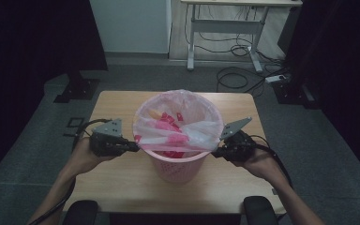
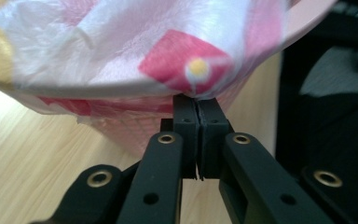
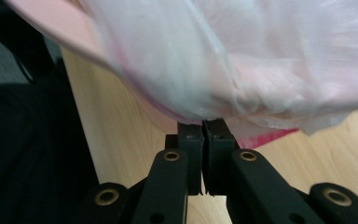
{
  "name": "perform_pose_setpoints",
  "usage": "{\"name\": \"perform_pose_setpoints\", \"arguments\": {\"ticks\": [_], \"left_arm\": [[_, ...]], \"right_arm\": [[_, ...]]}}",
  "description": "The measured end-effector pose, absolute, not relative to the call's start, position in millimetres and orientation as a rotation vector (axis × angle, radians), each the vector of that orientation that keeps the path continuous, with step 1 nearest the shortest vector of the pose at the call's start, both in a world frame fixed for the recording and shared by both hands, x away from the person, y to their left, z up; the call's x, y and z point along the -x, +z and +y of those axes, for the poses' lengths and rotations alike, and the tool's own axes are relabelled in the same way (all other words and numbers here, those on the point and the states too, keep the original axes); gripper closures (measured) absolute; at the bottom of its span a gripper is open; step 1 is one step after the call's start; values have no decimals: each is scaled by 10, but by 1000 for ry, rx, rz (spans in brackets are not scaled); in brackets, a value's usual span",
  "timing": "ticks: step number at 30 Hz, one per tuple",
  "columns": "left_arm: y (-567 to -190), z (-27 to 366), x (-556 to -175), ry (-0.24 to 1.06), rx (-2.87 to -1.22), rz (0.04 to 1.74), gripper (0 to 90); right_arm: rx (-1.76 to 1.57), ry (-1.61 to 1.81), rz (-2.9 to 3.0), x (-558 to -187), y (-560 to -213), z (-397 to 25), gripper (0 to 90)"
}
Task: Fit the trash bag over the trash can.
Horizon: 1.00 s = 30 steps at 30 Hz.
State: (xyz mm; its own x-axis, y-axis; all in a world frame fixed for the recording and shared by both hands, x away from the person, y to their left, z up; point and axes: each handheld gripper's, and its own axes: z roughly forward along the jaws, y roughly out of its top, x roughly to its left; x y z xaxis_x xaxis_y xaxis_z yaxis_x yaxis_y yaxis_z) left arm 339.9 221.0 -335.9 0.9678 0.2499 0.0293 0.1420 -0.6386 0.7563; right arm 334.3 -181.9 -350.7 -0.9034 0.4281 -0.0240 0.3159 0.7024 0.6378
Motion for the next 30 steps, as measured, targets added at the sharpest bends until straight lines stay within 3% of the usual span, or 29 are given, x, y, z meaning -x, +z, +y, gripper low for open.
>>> {"name": "perform_pose_setpoints", "arguments": {"ticks": [9, 15, 22, 30], "left_arm": [[-3583, 1988, -3352, 197, -2403, 258, 900], [-3466, 2080, -3340, 139, -2283, 237, 891], [-3655, 1981, -3342, 145, -2367, 254, 900], [-3578, 2076, -3317, 100, -2238, 234, 892]], "right_arm": [[-586, 1073, 2720, -3282, -3551, -1781, 853], [-655, 1015, 2719, -3309, -3690, -1801, 870], [-675, 1093, 2698, -3287, -3739, -1792, 864], [-736, 1039, 2684, -3345, -3860, -1863, 872]]}}
